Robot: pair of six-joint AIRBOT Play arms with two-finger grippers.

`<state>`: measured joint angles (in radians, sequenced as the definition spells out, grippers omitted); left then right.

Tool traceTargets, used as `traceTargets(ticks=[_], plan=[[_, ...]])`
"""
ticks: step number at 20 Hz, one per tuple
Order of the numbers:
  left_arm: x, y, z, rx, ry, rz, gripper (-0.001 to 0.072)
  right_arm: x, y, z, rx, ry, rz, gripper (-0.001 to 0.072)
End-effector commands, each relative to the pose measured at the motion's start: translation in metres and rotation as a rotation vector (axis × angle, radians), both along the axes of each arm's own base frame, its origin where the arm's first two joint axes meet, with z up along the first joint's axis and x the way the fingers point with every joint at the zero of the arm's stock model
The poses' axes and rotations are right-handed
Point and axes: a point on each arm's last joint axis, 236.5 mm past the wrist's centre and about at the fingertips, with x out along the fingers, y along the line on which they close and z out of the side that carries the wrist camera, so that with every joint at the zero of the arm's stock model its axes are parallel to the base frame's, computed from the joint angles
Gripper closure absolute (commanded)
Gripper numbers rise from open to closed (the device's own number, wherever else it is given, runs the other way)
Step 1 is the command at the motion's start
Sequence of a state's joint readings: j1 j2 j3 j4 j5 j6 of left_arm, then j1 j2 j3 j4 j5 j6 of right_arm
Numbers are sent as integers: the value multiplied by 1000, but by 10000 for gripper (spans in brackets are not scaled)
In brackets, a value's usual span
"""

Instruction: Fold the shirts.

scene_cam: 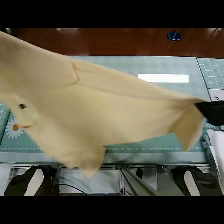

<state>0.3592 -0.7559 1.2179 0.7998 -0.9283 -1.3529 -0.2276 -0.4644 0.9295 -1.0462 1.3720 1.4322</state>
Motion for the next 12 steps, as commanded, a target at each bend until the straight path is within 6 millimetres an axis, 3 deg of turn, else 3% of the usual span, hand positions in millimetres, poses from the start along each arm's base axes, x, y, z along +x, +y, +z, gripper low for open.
traceTargets(ticks=[1,3,6,8,10,11,12], plan=[[71,-22,-95,-78,198,-72,677,39,2,-75,86,118,11,697],[106,-31,-141,-105,269,-69,677,73,-6,-107,103,174,-1,697],[130,-45,-201,-151,387,-70,677,114,-18,-160,133,320,1,697],[133,-52,-227,-173,453,-78,677,148,-27,-175,165,373,4,697],[131,-62,-245,-175,501,-105,677,181,-30,-176,239,400,11,696],[131,-67,-249,-175,514,-115,671,197,-29,-172,293,402,3,652],[130,-70,-250,-175,516,-122,537,213,-31,-166,354,399,-32,302]])
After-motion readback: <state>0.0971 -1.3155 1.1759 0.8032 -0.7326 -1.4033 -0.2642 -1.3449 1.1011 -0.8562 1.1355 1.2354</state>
